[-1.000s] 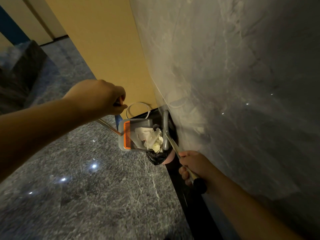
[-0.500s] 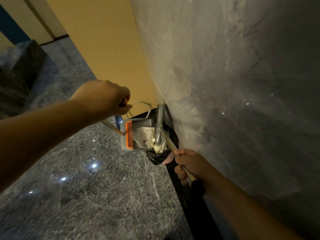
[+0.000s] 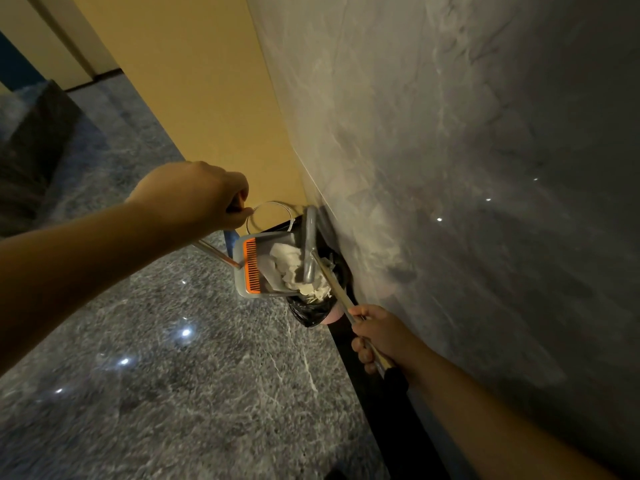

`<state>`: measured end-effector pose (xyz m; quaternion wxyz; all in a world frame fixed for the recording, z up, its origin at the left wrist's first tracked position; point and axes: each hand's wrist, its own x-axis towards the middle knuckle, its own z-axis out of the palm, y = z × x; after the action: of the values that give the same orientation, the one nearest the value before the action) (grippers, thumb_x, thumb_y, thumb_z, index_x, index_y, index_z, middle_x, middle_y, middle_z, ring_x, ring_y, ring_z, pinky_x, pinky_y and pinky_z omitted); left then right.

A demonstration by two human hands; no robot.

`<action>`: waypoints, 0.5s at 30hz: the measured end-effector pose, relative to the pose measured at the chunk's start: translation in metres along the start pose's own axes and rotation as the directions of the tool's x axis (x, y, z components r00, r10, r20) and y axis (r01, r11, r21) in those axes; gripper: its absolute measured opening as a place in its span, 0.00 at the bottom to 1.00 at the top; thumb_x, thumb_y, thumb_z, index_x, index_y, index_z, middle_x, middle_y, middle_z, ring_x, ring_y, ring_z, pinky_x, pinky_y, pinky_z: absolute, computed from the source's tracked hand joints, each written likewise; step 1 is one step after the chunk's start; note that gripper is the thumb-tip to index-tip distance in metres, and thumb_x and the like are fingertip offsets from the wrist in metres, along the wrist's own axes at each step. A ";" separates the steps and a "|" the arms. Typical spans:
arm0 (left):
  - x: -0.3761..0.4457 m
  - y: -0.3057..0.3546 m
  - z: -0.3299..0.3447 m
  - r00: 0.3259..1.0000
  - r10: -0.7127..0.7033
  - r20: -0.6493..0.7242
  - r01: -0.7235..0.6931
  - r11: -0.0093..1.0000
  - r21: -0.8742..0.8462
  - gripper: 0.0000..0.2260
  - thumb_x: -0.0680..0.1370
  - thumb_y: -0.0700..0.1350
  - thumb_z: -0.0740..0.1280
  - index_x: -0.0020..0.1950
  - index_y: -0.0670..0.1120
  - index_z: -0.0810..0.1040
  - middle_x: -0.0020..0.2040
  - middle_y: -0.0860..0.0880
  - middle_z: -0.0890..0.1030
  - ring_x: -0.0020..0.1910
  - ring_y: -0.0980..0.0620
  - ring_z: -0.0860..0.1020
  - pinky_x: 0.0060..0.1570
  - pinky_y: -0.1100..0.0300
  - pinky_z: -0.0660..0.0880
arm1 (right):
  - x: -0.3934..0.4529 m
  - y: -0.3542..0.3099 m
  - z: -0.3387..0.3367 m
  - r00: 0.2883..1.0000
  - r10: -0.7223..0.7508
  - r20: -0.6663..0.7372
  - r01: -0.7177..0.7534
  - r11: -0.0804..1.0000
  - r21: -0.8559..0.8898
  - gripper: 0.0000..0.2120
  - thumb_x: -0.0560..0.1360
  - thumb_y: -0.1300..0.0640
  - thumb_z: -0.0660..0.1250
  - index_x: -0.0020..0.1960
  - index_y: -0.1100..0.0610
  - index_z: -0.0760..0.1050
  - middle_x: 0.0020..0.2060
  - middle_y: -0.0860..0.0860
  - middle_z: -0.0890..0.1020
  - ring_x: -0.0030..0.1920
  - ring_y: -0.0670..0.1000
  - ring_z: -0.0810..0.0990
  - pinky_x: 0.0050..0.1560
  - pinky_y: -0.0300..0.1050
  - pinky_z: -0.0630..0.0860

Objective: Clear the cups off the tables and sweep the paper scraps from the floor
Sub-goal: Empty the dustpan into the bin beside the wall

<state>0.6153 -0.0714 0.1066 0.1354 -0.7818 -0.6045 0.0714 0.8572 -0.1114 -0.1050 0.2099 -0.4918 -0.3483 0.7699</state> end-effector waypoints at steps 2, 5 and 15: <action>0.000 -0.005 -0.005 1.000 0.000 -0.007 0.000 1.000 -0.005 0.12 0.75 0.54 0.68 0.53 0.48 0.78 0.36 0.48 0.79 0.33 0.47 0.77 0.36 0.51 0.80 | 0.000 0.004 -0.003 1.000 0.003 -0.024 -0.003 1.000 -0.029 0.09 0.81 0.62 0.56 0.54 0.51 0.70 0.28 0.55 0.71 0.20 0.47 0.68 0.22 0.37 0.66; -0.003 -0.012 -0.013 1.000 0.012 -0.019 -0.012 1.000 -0.005 0.13 0.74 0.56 0.66 0.50 0.48 0.78 0.32 0.52 0.72 0.31 0.48 0.75 0.35 0.51 0.79 | 0.001 0.010 -0.012 0.996 0.042 -0.074 -0.047 0.997 -0.068 0.09 0.81 0.63 0.55 0.56 0.54 0.70 0.29 0.55 0.72 0.22 0.47 0.68 0.22 0.37 0.66; -0.012 -0.019 -0.025 0.997 -0.012 -0.071 0.009 0.999 -0.052 0.12 0.75 0.53 0.69 0.51 0.46 0.79 0.30 0.55 0.69 0.28 0.54 0.70 0.33 0.54 0.77 | -0.001 0.006 -0.004 0.997 0.042 -0.059 -0.046 0.997 -0.064 0.09 0.81 0.64 0.54 0.51 0.54 0.71 0.29 0.56 0.71 0.21 0.46 0.68 0.22 0.36 0.65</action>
<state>0.6019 -0.0819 0.1356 0.1368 -0.7839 -0.6050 0.0273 0.8613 -0.1148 -0.1099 0.1868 -0.5280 -0.3559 0.7481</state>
